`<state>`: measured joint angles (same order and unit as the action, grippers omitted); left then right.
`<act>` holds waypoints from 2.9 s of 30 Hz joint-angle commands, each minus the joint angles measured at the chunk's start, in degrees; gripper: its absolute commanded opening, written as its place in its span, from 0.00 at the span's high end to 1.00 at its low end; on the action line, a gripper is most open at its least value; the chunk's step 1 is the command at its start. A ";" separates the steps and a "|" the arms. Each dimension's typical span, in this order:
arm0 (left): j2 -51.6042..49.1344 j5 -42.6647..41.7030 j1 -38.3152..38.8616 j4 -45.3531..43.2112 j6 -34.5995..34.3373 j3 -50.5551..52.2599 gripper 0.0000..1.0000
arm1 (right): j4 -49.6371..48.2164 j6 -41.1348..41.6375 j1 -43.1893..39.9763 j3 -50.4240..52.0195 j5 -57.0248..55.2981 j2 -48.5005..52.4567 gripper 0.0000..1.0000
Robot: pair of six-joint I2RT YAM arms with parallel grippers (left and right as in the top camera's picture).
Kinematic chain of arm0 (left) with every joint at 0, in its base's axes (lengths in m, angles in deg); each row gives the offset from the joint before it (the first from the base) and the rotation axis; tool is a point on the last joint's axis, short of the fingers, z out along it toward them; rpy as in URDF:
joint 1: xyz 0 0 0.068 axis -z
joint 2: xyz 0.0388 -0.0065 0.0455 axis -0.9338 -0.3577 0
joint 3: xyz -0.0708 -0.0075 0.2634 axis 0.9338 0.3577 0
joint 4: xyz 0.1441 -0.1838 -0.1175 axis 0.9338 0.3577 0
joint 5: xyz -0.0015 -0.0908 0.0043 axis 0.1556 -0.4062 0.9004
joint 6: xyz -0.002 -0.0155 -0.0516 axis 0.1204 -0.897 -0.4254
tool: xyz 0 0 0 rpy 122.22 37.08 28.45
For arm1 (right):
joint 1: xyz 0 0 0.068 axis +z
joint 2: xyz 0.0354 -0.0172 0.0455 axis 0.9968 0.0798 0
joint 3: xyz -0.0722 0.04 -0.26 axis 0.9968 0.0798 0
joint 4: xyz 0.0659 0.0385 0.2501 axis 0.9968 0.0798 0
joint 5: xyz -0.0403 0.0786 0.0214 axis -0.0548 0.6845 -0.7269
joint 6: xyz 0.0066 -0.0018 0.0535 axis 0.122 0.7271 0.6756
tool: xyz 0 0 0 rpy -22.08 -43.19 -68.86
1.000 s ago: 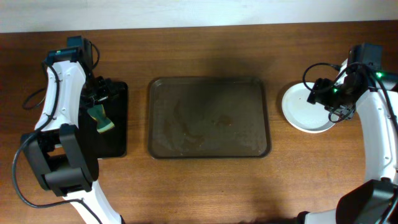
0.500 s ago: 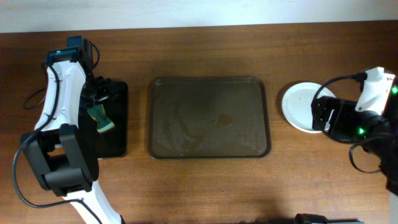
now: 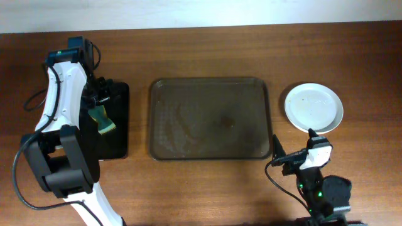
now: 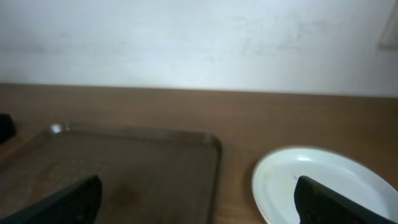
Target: Clean dirty plates on tray and stack at the side
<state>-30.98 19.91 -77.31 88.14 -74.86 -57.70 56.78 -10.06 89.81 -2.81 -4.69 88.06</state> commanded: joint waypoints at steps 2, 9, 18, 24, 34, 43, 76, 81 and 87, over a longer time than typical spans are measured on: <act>0.33 -0.17 -0.15 0.02 -0.55 0.22 0.01 | -1.40 -0.20 1.49 6.23 2.27 -6.34 0.02; 0.33 -0.17 -0.04 0.02 -0.52 0.22 0.01 | -0.17 -0.20 1.66 6.23 2.29 -7.65 0.02; 0.33 0.26 -0.02 0.13 -0.50 0.22 0.01 | -0.17 -0.20 1.66 6.23 2.29 -7.65 0.02; 17.77 -5.38 0.87 -22.38 10.82 11.08 0.01 | -0.17 -0.20 1.64 6.23 2.29 -7.65 0.02; 70.86 -5.60 2.38 -72.46 21.84 79.73 0.01 | -0.17 -0.20 1.66 6.23 2.29 -7.65 0.02; 103.67 -1.18 9.01 -74.51 34.53 99.82 0.01 | -0.17 -0.20 1.64 6.23 2.27 -7.65 0.02; 116.69 -1.20 9.01 -66.12 34.49 100.65 0.01 | -0.17 -0.20 1.66 6.23 2.29 -7.65 0.02; 116.69 -1.20 9.01 -66.12 34.49 100.65 0.01 | -0.17 -0.20 1.66 6.23 2.29 -7.65 0.02; 116.69 -1.20 9.01 -66.12 34.49 100.65 0.01 | -0.17 -0.20 1.66 6.23 2.29 -7.65 0.02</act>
<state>85.17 18.27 -68.55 22.18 -41.28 42.51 56.45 -10.11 90.90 3.01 -3.14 80.78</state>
